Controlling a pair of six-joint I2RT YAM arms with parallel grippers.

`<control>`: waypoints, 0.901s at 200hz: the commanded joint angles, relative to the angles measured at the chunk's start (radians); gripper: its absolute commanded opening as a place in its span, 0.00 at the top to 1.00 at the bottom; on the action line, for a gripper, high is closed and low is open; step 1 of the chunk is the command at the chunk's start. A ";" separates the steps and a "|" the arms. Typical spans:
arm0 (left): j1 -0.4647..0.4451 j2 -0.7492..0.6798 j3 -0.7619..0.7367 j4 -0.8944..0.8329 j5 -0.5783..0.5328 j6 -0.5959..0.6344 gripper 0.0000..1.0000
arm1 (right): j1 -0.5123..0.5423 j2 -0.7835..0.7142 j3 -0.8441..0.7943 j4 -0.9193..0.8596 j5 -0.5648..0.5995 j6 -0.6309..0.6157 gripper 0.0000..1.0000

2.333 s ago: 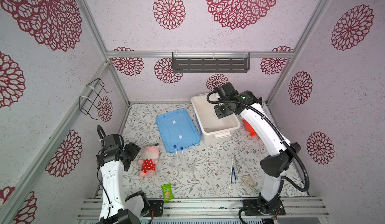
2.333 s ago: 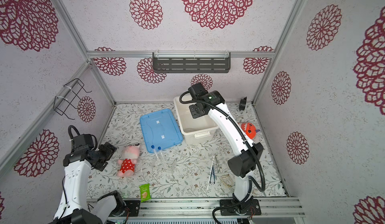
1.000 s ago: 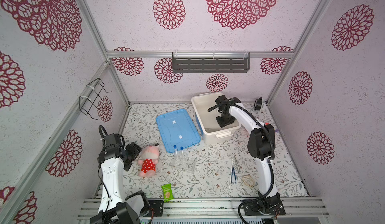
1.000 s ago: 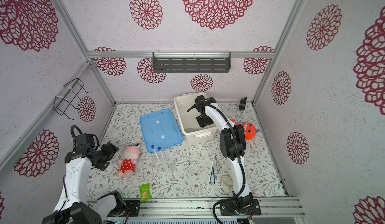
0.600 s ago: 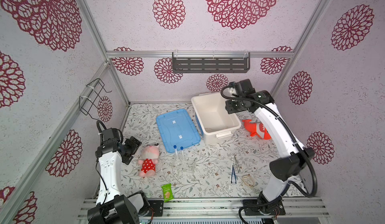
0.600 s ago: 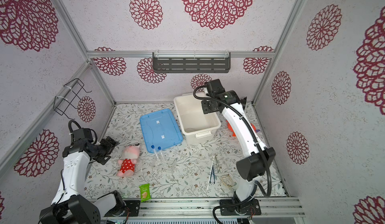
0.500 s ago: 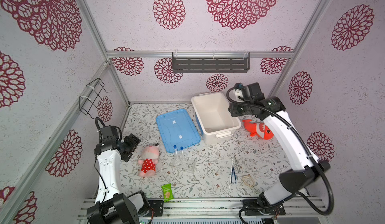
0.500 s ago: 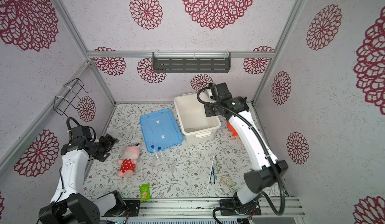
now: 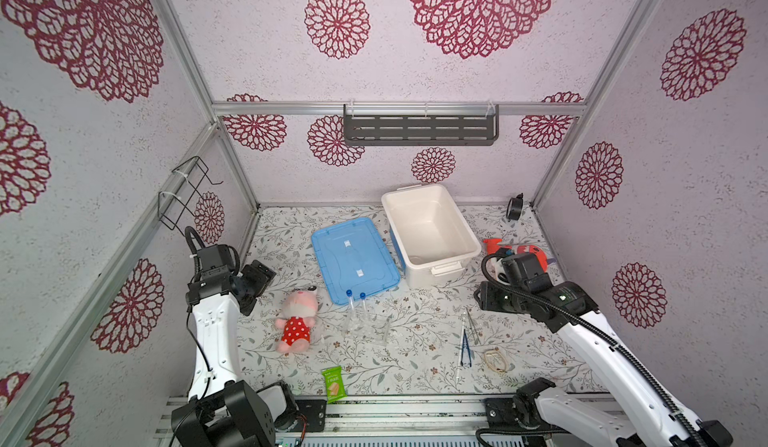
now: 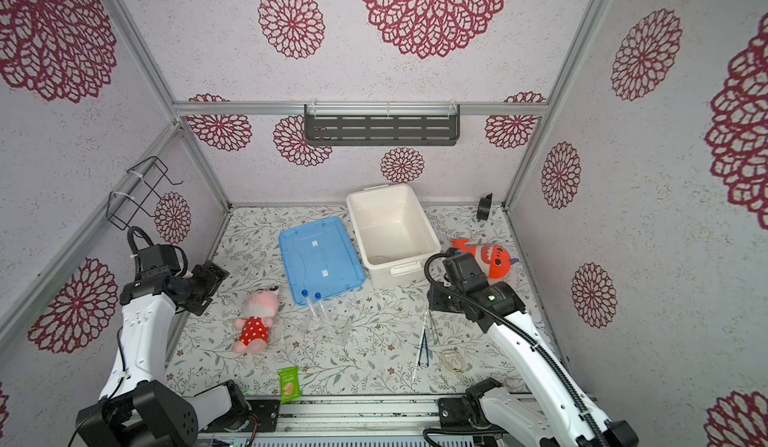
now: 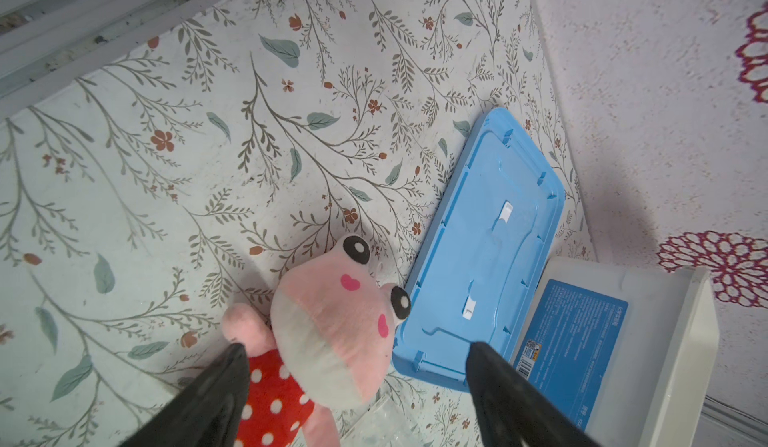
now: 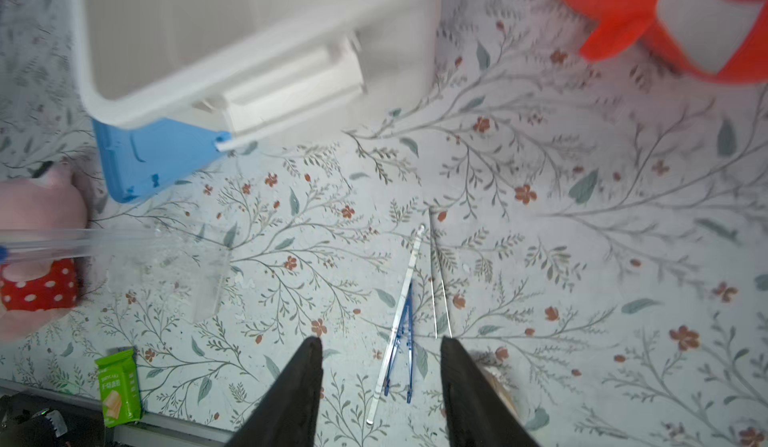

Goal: Organize the chemistry lab equipment
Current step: 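Raise the right gripper up out of the white bin, then reach the right gripper toward the blue plastic tweezers nearer the robot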

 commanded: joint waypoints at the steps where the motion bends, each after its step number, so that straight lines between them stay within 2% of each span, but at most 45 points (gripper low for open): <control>1: -0.023 -0.016 -0.036 0.058 -0.006 0.024 0.14 | -0.001 0.005 -0.093 0.014 -0.017 0.158 0.56; 30: -0.047 -0.012 -0.038 0.060 0.032 0.099 0.13 | -0.005 -0.021 -0.264 0.140 -0.090 0.329 0.58; 57: -0.102 0.001 -0.044 0.115 0.000 0.132 0.13 | -0.006 0.023 -0.289 0.119 -0.101 0.327 0.60; 79: -0.135 0.038 -0.021 0.075 -0.045 0.148 0.13 | -0.005 0.074 -0.267 0.122 -0.130 0.287 0.60; 113: -0.138 0.021 -0.063 -0.007 -0.028 0.068 0.12 | -0.004 0.141 -0.232 0.063 -0.152 0.254 0.61; 150: -0.140 -0.044 -0.098 -0.033 -0.024 -0.015 0.13 | 0.037 0.088 -0.326 0.064 -0.206 0.281 0.66; 160: -0.140 -0.057 -0.104 -0.043 -0.039 -0.040 0.13 | 0.038 0.072 -0.345 0.071 -0.224 0.290 0.63; 168: -0.140 -0.067 -0.106 -0.056 -0.055 -0.060 0.13 | 0.040 0.067 -0.350 0.080 -0.231 0.289 0.56; 180: -0.141 -0.078 -0.117 -0.055 -0.069 -0.091 0.13 | 0.039 0.076 -0.351 0.100 -0.242 0.267 0.55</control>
